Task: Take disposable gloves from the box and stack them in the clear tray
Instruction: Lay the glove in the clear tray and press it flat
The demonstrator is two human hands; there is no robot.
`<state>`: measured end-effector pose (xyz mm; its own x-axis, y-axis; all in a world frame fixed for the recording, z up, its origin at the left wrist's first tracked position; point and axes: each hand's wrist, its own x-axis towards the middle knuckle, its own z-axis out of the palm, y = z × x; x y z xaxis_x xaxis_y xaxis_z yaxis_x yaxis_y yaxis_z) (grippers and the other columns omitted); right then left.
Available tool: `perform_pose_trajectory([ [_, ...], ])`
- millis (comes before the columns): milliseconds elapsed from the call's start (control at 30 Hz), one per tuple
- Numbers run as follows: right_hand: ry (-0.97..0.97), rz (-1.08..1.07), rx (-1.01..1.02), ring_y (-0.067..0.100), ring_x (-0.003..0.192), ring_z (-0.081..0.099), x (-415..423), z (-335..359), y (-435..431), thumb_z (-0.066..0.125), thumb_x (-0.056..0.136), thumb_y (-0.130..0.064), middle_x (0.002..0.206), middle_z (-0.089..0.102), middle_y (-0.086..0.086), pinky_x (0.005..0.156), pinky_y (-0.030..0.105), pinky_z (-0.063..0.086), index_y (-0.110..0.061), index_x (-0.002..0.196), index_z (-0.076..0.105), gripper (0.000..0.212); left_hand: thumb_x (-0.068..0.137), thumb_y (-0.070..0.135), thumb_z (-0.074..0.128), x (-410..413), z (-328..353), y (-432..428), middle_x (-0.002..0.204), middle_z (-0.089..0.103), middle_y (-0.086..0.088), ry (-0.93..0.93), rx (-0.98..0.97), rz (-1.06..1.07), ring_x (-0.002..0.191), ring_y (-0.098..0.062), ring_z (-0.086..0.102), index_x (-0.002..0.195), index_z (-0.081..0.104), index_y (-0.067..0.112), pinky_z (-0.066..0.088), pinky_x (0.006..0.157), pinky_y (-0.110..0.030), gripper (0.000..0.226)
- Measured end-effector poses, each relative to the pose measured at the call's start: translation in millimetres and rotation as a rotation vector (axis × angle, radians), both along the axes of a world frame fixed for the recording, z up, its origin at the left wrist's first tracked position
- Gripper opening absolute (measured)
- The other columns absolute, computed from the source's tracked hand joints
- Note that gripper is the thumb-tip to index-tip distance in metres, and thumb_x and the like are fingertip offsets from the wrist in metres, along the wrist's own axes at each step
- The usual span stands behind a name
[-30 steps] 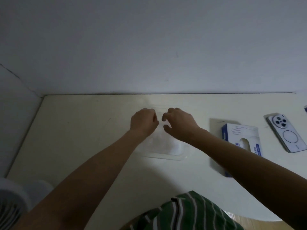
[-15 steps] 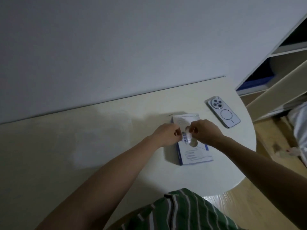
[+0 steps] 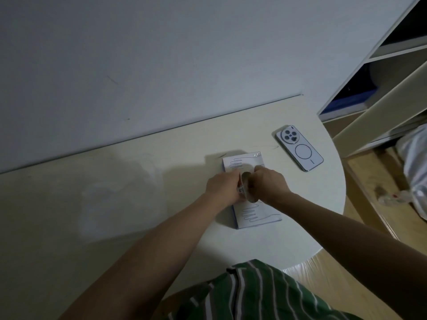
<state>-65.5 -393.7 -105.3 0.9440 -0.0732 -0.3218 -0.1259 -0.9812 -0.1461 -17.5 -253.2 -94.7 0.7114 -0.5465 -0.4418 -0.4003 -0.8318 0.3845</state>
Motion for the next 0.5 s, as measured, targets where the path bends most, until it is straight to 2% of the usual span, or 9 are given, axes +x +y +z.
perform_pose_trajectory([
  [133, -0.182, -0.056, 0.427, 0.015, 0.08, 0.056, 5.9, 11.6, -11.0, 0.067, 0.088, -0.023, 0.093, 0.054, 0.001, 0.069, 0.025, 0.046, -0.013, 0.088, 0.066, 0.01, 0.078, 0.046, 0.07, 2.3, 0.4, 2.9, 0.11, 0.062, -0.005, 0.0, 0.03, 0.011, 0.101, -0.028, 0.06, 0.107, 0.049, 0.017, 0.045, 0.077, -0.032, 0.046],
  [200, -0.279, -0.062, 0.578, 0.013, 0.084, 0.056, 8.4, 20.9, -15.6, 0.064, 0.091, -0.017, 0.097, 0.058, 0.002, 0.074, 0.021, 0.045, -0.015, 0.089, 0.061, 0.004, 0.078, 0.045, 0.07, 2.2, 1.8, 3.1, 0.111, 0.062, -0.005, 0.0, 0.036, 0.01, 0.101, -0.027, 0.06, 0.112, 0.052, 0.016, 0.047, 0.08, -0.034, 0.048],
  [267, -0.313, -0.142, 0.721, 0.012, 0.086, 0.059, 9.5, 28.9, -17.6, 0.058, 0.095, -0.016, 0.098, 0.063, 0.003, 0.076, 0.018, 0.045, -0.014, 0.093, 0.059, 0.003, 0.079, 0.044, 0.07, 1.6, 2.8, 2.1, 0.11, 0.062, -0.005, 0.006, 0.041, 0.009, 0.099, -0.025, 0.06, 0.112, 0.052, 0.016, 0.046, 0.077, -0.034, 0.047],
  [333, -0.292, -0.249, 0.806, 0.011, 0.078, 0.058, 7.7, 33.4, -17.9, 0.054, 0.098, -0.019, 0.089, 0.064, 0.0, 0.07, 0.019, 0.045, -0.013, 0.092, 0.056, 0.009, 0.08, 0.045, 0.068, 1.4, 2.6, 1.3, 0.109, 0.062, -0.004, 0.026, 0.043, 0.003, 0.097, -0.025, 0.06, 0.113, 0.051, 0.016, 0.045, 0.075, -0.033, 0.048],
  [400, -0.31, -0.325, 0.867, 0.01, 0.069, 0.054, 5.6, 35.2, -16.7, 0.052, 0.099, -0.02, 0.078, 0.06, -0.001, 0.065, 0.024, 0.045, -0.012, 0.089, 0.054, 0.013, 0.08, 0.046, 0.068, 1.9, 0.9, 1.5, 0.112, 0.062, -0.005, 0.051, 0.047, 0.006, 0.099, -0.026, 0.061, 0.118, 0.05, 0.016, 0.048, 0.079, -0.034, 0.052],
  [500, -0.398, -0.426, 0.897, 0.01, 0.068, 0.053, 6.7, 41.5, -14.8, 0.05, 0.101, -0.025, 0.075, 0.056, -0.002, 0.062, 0.022, 0.045, -0.012, 0.091, 0.053, 0.017, 0.08, 0.048, 0.069, 0.8, -0.1, 3.0, 0.106, 0.062, -0.002, 0.077, 0.04, -0.019, 0.097, -0.025, 0.061, 0.133, 0.044, 0.018, 0.05, 0.081, -0.034, 0.065],
])
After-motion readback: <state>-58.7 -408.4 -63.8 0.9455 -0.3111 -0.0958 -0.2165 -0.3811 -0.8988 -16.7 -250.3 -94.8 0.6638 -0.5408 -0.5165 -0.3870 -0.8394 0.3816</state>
